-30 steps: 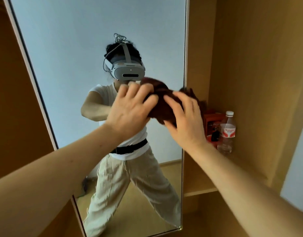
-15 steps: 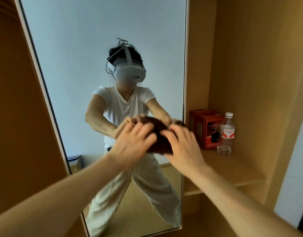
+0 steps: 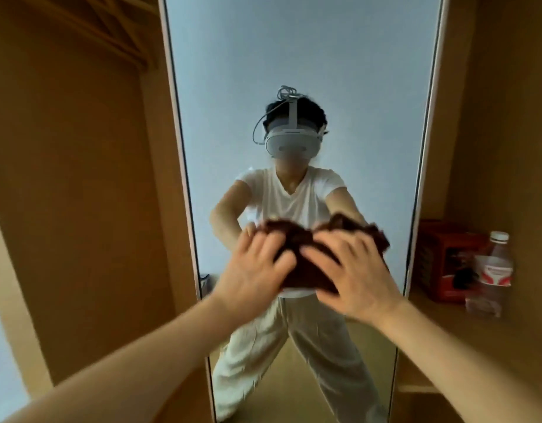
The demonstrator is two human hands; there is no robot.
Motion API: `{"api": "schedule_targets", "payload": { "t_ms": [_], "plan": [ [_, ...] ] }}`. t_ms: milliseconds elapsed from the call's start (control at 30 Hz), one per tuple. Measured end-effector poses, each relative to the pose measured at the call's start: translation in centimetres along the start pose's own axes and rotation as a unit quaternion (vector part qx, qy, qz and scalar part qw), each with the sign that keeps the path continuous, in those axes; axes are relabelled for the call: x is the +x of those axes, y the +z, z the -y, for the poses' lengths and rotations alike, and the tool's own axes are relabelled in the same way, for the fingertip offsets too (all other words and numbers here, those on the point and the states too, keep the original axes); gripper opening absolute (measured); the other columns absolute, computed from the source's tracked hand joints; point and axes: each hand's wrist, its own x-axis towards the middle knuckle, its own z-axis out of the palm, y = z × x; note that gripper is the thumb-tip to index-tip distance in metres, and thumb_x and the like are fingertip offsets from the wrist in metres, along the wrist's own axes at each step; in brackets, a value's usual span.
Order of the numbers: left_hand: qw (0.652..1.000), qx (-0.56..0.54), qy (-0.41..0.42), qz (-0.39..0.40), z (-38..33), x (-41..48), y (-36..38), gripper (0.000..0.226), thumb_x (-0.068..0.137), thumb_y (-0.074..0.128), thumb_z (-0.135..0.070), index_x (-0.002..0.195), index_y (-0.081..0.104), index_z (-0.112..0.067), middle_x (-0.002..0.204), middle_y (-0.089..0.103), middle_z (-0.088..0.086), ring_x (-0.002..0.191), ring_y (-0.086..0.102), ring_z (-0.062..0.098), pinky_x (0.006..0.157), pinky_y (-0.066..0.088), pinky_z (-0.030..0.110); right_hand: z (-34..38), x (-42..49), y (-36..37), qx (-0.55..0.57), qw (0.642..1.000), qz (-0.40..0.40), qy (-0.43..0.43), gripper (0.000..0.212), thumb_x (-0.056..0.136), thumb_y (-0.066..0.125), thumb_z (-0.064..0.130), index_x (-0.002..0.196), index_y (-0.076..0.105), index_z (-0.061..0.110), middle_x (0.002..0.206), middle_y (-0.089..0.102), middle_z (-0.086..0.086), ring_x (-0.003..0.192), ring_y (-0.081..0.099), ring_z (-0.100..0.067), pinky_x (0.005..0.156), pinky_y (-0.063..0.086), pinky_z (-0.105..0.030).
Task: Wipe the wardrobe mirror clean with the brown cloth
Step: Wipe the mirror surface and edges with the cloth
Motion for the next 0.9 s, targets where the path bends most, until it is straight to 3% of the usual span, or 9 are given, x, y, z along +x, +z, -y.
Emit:
{"api": "schedule_targets", "payload": {
  "t_ms": [100,167,267,433,500,667,767,900],
  "plan": [
    [0.996,-0.041,0.039,0.068,-2.9,-3.1,1.5,0.014,0.077,0.055,-0.019,0.09,0.059,-0.017,0.095,0.061,0.01,0.082,0.06,0.029,0.084,0.049,0.045,1.7,-4.2,1.5,0.013,0.998,0.053,-0.039,0.065,0.074,0.057,0.048,0.133,0.041,0.024,0.127,0.046,-0.008,0.115,0.045,-0.026,0.094,0.044,-0.047],
    [0.995,-0.04,0.045,0.074,-2.6,-2.8,1.4,0.012,0.076,0.061,-0.018,0.089,0.058,-0.018,0.091,0.06,0.008,0.081,0.059,0.027,0.084,0.049,0.045,0.8,-3.2,1.0,0.025,0.996,0.053,-0.069,0.063,0.074,0.055,0.051,0.129,0.043,0.025,0.122,0.046,-0.006,0.109,0.046,-0.024,0.09,0.047,-0.044],
    [0.999,-0.014,0.027,0.043,0.0,0.1,-0.5,0.022,0.072,0.067,-0.021,0.092,0.063,-0.013,0.097,0.062,0.013,0.087,0.061,0.033,0.087,0.045,0.047,-1.8,1.8,-1.3,0.026,0.994,0.023,-0.1,0.064,0.072,0.056,0.052,0.127,0.043,0.022,0.12,0.053,-0.01,0.103,0.051,-0.028,0.089,0.044,-0.046],
    [0.996,0.062,-0.055,-0.017,6.2,6.3,-5.5,0.034,0.077,0.058,-0.031,0.097,0.061,-0.004,0.104,0.06,0.021,0.084,0.058,0.038,0.069,0.043,0.044,-5.0,11.7,-5.5,-0.029,0.996,-0.054,-0.061,0.061,0.074,0.055,0.052,0.125,0.055,0.018,0.113,0.058,-0.012,0.095,0.054,-0.034,0.081,0.041,-0.045],
    [0.995,0.064,-0.076,-0.022,7.2,7.1,-6.0,0.037,0.076,0.071,-0.028,0.1,0.06,-0.002,0.108,0.058,0.022,0.084,0.056,0.039,0.069,0.042,0.046,-4.6,13.1,-5.7,-0.033,0.996,-0.079,-0.033,0.059,0.073,0.057,0.049,0.123,0.059,0.019,0.111,0.059,-0.011,0.094,0.054,-0.033,0.08,0.039,-0.044],
    [0.996,0.013,-0.087,0.023,4.3,2.3,-3.1,0.037,0.061,0.079,-0.014,0.091,0.062,-0.001,0.1,0.06,0.024,0.077,0.058,0.039,0.062,0.046,0.042,-0.6,8.2,-1.8,-0.001,0.997,-0.069,-0.038,0.058,0.071,0.061,0.045,0.123,0.059,0.021,0.113,0.059,-0.011,0.099,0.054,-0.033,0.084,0.039,-0.045],
    [0.995,-0.023,-0.042,0.084,1.2,-2.6,-0.5,0.045,0.053,0.084,-0.026,0.088,0.062,-0.009,0.094,0.061,0.015,0.074,0.06,0.033,0.06,0.051,0.037,2.1,2.7,1.3,0.032,0.996,-0.02,-0.079,0.055,0.073,0.058,0.044,0.123,0.056,0.024,0.115,0.059,-0.009,0.103,0.05,-0.028,0.089,0.037,-0.043],
    [0.99,-0.067,-0.039,0.118,0.2,-4.7,0.9,0.049,0.064,0.072,-0.05,0.099,0.058,-0.019,0.1,0.058,0.003,0.083,0.059,0.022,0.069,0.051,0.035,2.4,0.1,2.9,0.043,0.994,0.022,-0.102,0.057,0.074,0.056,0.049,0.127,0.049,0.027,0.119,0.052,-0.005,0.105,0.05,-0.024,0.091,0.036,-0.04]
  ]
}}
